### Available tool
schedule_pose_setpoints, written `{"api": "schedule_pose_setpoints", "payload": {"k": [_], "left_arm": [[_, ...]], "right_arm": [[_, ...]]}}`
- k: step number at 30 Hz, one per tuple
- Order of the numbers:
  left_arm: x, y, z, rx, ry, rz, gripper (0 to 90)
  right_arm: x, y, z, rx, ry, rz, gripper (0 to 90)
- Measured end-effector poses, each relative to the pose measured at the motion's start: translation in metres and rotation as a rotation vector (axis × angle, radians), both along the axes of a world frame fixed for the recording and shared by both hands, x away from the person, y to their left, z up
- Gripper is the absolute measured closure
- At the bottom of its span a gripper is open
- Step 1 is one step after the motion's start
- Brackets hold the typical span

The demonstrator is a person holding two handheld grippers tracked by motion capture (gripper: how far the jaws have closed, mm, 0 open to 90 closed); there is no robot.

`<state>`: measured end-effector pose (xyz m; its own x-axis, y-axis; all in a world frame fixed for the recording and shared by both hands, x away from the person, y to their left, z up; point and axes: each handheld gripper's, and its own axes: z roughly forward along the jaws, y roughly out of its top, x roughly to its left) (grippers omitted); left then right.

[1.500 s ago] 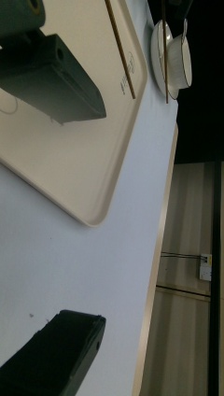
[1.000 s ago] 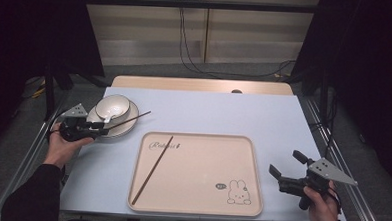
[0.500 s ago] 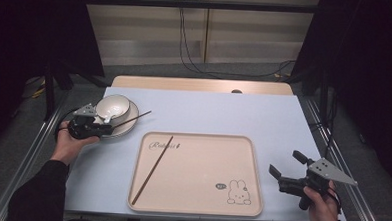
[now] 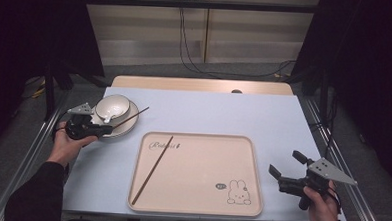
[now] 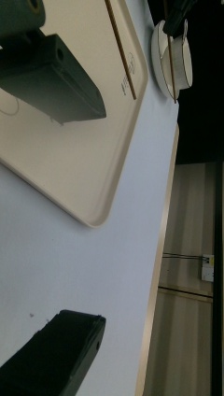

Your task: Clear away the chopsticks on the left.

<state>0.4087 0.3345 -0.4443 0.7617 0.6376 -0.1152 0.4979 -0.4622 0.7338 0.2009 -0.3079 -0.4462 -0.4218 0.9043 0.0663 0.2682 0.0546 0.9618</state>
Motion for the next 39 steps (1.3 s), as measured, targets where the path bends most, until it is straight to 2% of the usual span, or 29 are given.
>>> {"api": "schedule_pose_setpoints", "payload": {"k": [1, 7, 9, 13, 15, 17, 21, 25, 33, 39], "left_arm": [[-0.002, -0.001, 0.000, -0.019, 0.005, 0.001, 85.2], [-0.012, -0.006, 0.008, -0.057, 0.021, -0.003, 85.2], [-0.014, -0.008, 0.010, -0.085, 0.020, -0.001, 85.2], [-0.021, -0.011, 0.012, -0.117, 0.025, 0.010, 85.2], [-0.025, -0.014, 0.013, -0.119, 0.030, 0.010, 85.2], [-0.030, -0.016, 0.013, -0.139, 0.032, 0.001, 85.1], [-0.037, -0.022, 0.016, -0.134, 0.032, -0.003, 85.2], [-0.045, -0.027, 0.018, -0.170, 0.024, 0.008, 85.2], [-0.061, -0.045, 0.022, -0.185, 0.034, -0.011, 85.1], [-0.075, -0.059, 0.030, -0.202, 0.008, -0.034, 85.1]], "right_arm": [[0.000, 0.000, 0.000, 0.000, 0.000, -0.001, 2.0], [0.000, 0.000, 0.000, -0.005, -0.006, 0.001, 2.0], [0.000, 0.000, 0.000, -0.004, -0.006, 0.000, 2.0], [0.000, 0.000, 0.000, -0.003, -0.003, 0.002, 2.0], [0.000, 0.000, 0.000, -0.005, -0.006, 0.000, 2.0], [0.000, 0.000, 0.000, -0.005, -0.008, -0.002, 2.0], [0.000, 0.000, 0.000, -0.008, -0.007, -0.002, 2.0], [0.000, 0.000, 0.000, -0.007, -0.009, -0.004, 2.0], [0.000, 0.000, 0.000, -0.006, -0.007, 0.001, 2.0], [0.000, 0.000, 0.000, -0.006, -0.007, 0.002, 2.0]]}}
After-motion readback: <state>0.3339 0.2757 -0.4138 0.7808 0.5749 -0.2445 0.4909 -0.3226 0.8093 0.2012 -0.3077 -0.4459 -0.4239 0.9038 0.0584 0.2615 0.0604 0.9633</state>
